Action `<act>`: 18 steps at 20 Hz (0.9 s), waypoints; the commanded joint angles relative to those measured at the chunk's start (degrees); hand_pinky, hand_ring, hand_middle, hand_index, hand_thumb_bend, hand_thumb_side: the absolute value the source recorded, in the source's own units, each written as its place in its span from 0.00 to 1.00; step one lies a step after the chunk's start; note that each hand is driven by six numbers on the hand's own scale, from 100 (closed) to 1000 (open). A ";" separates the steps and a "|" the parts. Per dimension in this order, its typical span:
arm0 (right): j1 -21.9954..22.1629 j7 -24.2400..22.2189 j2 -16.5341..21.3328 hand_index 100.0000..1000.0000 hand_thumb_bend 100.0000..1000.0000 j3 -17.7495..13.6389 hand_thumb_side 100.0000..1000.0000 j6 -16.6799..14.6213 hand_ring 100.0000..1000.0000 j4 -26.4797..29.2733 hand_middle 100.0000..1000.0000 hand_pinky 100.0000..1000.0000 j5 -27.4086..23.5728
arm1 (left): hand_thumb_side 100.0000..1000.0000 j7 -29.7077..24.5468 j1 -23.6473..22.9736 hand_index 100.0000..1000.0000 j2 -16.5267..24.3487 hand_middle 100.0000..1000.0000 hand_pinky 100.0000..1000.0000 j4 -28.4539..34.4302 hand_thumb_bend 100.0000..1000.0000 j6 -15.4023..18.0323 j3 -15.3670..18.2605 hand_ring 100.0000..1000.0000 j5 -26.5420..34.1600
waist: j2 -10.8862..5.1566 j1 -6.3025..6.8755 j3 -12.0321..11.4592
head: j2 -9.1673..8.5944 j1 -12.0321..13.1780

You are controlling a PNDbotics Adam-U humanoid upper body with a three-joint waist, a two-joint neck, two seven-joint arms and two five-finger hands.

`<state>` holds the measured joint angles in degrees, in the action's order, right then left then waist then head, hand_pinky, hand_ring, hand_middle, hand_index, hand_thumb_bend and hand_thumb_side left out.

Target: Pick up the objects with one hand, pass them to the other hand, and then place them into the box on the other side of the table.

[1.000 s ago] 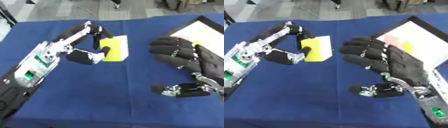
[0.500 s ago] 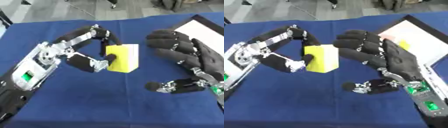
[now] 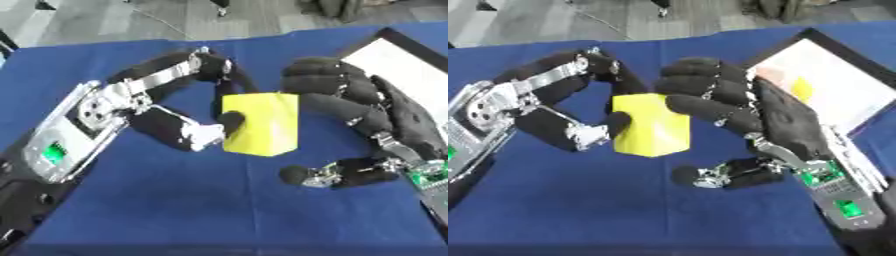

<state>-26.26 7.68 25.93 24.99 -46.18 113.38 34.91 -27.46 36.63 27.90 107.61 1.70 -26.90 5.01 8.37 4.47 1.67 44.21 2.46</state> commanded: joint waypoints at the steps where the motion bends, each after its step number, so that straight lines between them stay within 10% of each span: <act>1: -1.05 -0.68 0.16 1.00 0.40 -0.04 0.00 -0.07 0.91 1.21 0.89 0.90 -0.96 | 0.23 -0.40 1.24 0.38 0.18 0.23 0.68 1.33 0.00 -0.47 0.28 0.29 1.24 | -0.59 -0.26 -0.07 | -0.10 -0.28; 18: -1.26 -1.32 -0.05 1.00 0.30 0.32 0.00 0.55 0.88 1.21 0.81 0.86 -1.92 | 0.21 -5.27 1.83 0.38 0.42 0.23 0.69 3.82 0.00 -0.51 -1.20 0.29 2.14 | -0.55 -0.09 0.00 | -0.10 -0.89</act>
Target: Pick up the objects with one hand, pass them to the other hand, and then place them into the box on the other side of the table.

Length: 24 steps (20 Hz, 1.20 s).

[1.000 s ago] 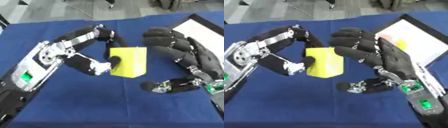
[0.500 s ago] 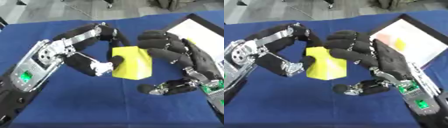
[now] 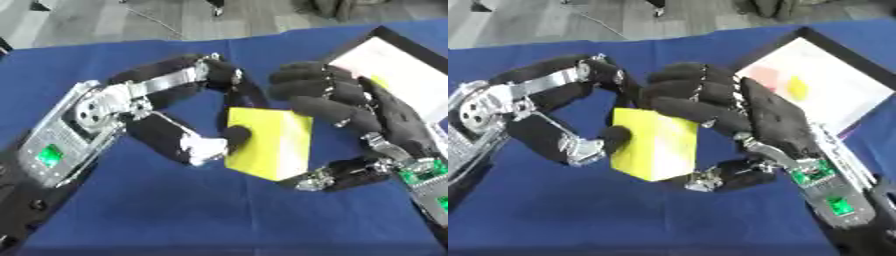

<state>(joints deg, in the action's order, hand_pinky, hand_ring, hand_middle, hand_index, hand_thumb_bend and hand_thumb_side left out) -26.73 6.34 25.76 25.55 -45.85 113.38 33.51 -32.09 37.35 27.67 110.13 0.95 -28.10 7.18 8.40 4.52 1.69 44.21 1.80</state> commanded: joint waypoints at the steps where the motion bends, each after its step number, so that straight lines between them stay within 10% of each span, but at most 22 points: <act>1: -0.77 0.03 0.11 1.00 0.29 -0.24 0.00 0.27 0.87 1.21 0.76 0.85 -0.60 | 0.21 -0.75 1.11 0.38 0.65 0.23 0.69 1.42 0.00 0.34 0.03 0.30 -0.09 | -0.57 -0.16 -0.03 | -0.10 -0.24; 4: -0.72 0.67 0.10 0.96 0.21 -0.30 0.00 0.73 0.83 1.21 0.60 0.81 -1.05 | 0.21 -0.76 1.14 0.38 0.58 0.23 0.69 1.61 0.00 0.55 0.19 0.30 -0.14 | -0.58 -0.23 -0.07 | -0.10 -0.28; 9: -0.79 5.63 0.07 0.55 0.00 -0.93 0.00 2.49 0.65 1.21 0.28 0.75 -2.60 | 0.21 -0.58 1.19 0.42 0.48 0.27 0.70 1.75 0.00 0.13 0.07 0.33 -0.18 | -0.61 -0.28 -0.02 | -0.10 -0.33; 14: -0.68 11.33 0.10 0.40 0.00 -1.25 0.00 4.35 0.59 1.21 0.21 0.73 -3.61 | 0.20 -1.26 0.83 0.54 0.52 0.38 0.73 0.96 0.00 0.22 0.01 0.40 -0.16 | -0.51 -0.24 0.14 | -0.10 -0.47; 19: -0.22 12.12 0.39 0.34 0.00 -0.91 0.00 4.62 0.59 1.21 0.19 0.73 -2.31 | 0.61 -0.19 0.60 0.61 0.24 0.43 0.75 -0.62 0.00 0.54 0.94 0.45 -0.51 | -0.40 -0.30 0.20 | -0.10 -0.82; 24: 0.33 11.39 0.87 0.33 0.00 -0.49 0.00 4.02 0.59 1.21 0.18 0.74 -1.74 | 0.75 1.83 0.84 0.62 -0.35 0.44 0.75 -1.85 0.00 0.76 2.25 0.45 0.72 | -0.35 -0.47 0.16 | -0.10 -1.41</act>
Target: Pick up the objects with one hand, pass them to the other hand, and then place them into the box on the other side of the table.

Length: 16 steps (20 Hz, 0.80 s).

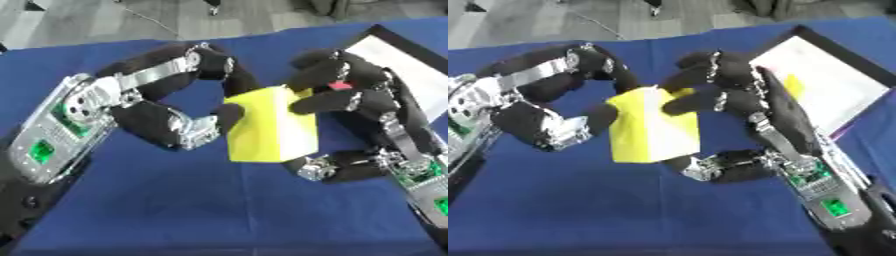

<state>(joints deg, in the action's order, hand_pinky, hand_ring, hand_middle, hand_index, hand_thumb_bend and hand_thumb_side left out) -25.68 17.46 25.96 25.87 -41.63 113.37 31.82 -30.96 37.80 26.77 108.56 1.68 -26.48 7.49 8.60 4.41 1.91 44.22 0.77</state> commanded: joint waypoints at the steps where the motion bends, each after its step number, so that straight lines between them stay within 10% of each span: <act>1: -0.65 0.02 0.80 0.33 0.00 -0.67 0.00 -0.38 0.60 1.22 0.18 0.74 -0.01 | 0.76 1.03 0.45 0.62 0.44 0.44 0.75 -0.52 0.00 -0.03 0.86 0.45 0.75 | -0.54 -0.39 -0.09 | -0.10 -0.57; 16: -1.08 -5.26 2.61 0.34 0.00 1.34 0.00 -3.41 0.60 1.22 0.16 0.74 -2.98 | 0.82 2.63 1.38 0.63 -0.95 0.44 0.75 -1.88 0.00 -1.37 1.66 0.46 3.97 | -0.26 -0.55 -0.38 | -0.10 -1.75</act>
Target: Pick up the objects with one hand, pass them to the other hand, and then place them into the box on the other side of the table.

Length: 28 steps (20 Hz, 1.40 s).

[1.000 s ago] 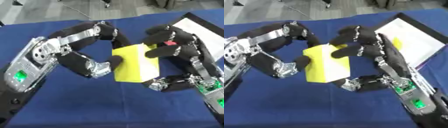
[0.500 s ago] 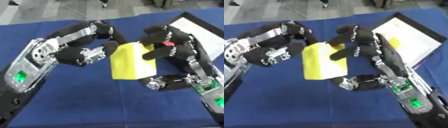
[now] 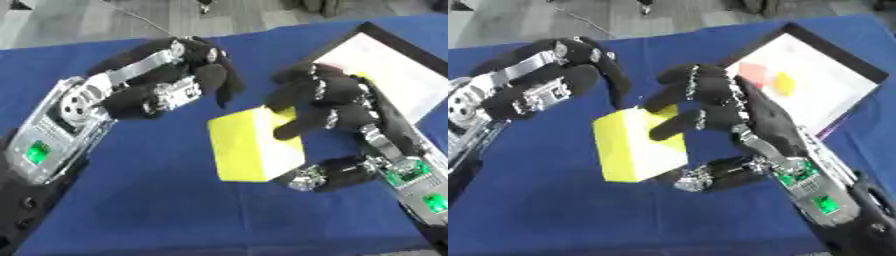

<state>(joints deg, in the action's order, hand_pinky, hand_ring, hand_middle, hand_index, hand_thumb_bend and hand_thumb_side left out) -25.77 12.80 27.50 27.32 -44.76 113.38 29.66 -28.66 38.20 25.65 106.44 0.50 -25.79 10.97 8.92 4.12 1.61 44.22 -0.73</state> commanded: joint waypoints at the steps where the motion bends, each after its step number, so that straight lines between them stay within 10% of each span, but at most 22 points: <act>1: -1.03 -0.76 1.07 0.34 0.00 -0.10 0.00 -0.38 0.60 1.22 0.16 0.74 -0.96 | 0.82 0.48 0.99 0.63 0.14 0.44 0.75 0.16 0.00 -0.30 1.05 0.46 0.52 | -0.57 -0.26 -0.09 | -0.10 -0.32; 10: 0.67 -0.67 5.28 0.36 0.00 -2.08 0.00 1.20 0.61 1.22 0.15 0.74 -2.67 | 0.70 8.86 0.04 0.63 0.77 0.45 0.75 -2.08 0.00 -0.40 8.03 0.47 0.49 | -0.67 -0.66 -0.44 | -0.10 -2.72; 16: 4.78 5.22 15.47 0.41 0.00 -12.25 0.00 15.73 0.63 -1.39 0.13 0.73 -4.78 | 0.64 16.53 -6.44 0.63 2.27 0.46 0.75 0.85 0.00 2.25 16.76 0.47 -0.56 | -0.69 -0.54 -2.03 | -0.10 -7.05; 22: 0.43 7.74 17.92 0.63 0.00 -19.22 0.12 26.33 0.71 -25.93 0.17 0.75 -7.18 | 0.66 20.55 -14.21 0.63 -2.56 0.46 0.75 2.29 0.00 3.97 21.74 0.47 -2.57 | -0.73 -0.13 -5.87 | -0.10 -11.91; 26: -4.30 7.78 17.43 0.90 0.00 -23.82 0.10 29.30 0.81 -46.20 0.39 0.79 -4.95 | 0.69 21.75 -17.04 0.63 -5.62 0.46 0.75 1.85 0.00 4.45 23.28 0.47 -3.09 | -0.75 -0.05 -8.81 | -0.10 -15.22; 28: -5.35 6.19 18.14 1.00 0.00 -24.82 0.46 29.80 0.93 -53.23 0.65 0.87 -3.14 | 0.70 21.89 -18.23 0.63 -6.33 0.46 0.76 1.53 0.00 4.55 23.62 0.47 -3.42 | -0.76 -0.14 -9.80 | -0.10 -16.29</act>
<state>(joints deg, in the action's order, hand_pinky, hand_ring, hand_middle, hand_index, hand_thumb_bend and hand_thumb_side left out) -29.99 19.33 43.55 4.00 -15.53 64.09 25.65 -7.13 19.59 19.07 107.50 4.88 -3.14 7.83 8.93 4.18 -8.30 44.27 -16.21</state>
